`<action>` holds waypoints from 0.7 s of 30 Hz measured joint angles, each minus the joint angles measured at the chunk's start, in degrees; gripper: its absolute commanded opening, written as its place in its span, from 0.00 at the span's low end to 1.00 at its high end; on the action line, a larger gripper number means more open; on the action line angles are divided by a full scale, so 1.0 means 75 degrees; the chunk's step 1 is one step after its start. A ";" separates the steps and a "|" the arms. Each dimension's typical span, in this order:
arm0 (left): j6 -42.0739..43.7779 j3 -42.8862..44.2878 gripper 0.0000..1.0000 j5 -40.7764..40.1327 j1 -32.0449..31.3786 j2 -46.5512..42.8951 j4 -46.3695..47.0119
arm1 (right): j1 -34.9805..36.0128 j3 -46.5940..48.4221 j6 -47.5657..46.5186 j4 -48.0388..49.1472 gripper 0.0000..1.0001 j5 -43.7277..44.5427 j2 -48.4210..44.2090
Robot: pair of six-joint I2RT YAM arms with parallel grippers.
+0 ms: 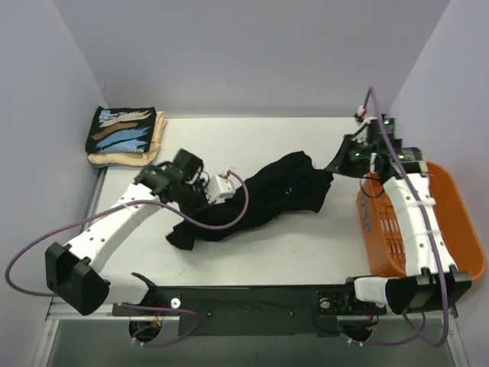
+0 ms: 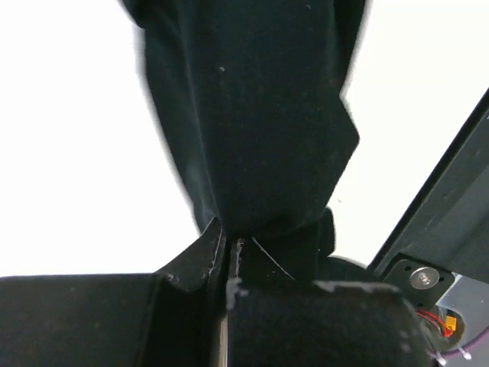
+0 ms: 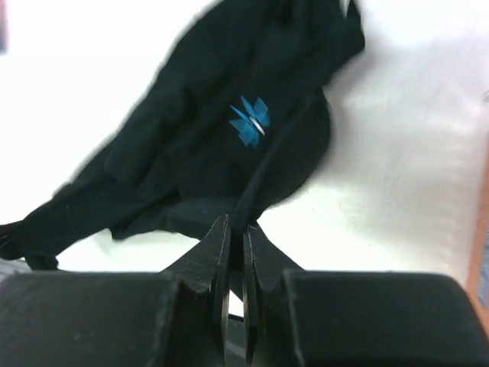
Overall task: Fold and stack the t-shirts
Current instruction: Flatten out the tshirt
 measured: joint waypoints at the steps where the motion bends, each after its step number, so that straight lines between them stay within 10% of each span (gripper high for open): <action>1: 0.0175 0.0644 0.00 0.0265 0.0248 -0.0114 -0.0323 | -0.0187 0.0399 -0.0012 -0.0134 0.00 -0.0044 -0.0198; 7: 0.1081 0.3214 0.00 0.1859 0.1577 -0.0930 -0.1751 | -0.0737 0.3185 -0.0315 -0.0874 0.00 0.0157 -0.1419; 16: 0.1655 0.3299 0.00 0.3031 0.2946 -0.1378 -0.2658 | -0.0726 0.4331 -0.0659 -0.1682 0.00 0.0772 -0.3351; 21: 0.1920 0.3118 0.45 0.3331 0.4205 -0.0259 -0.2375 | -0.0723 0.2908 -0.0685 -0.1716 0.00 0.0778 -0.3331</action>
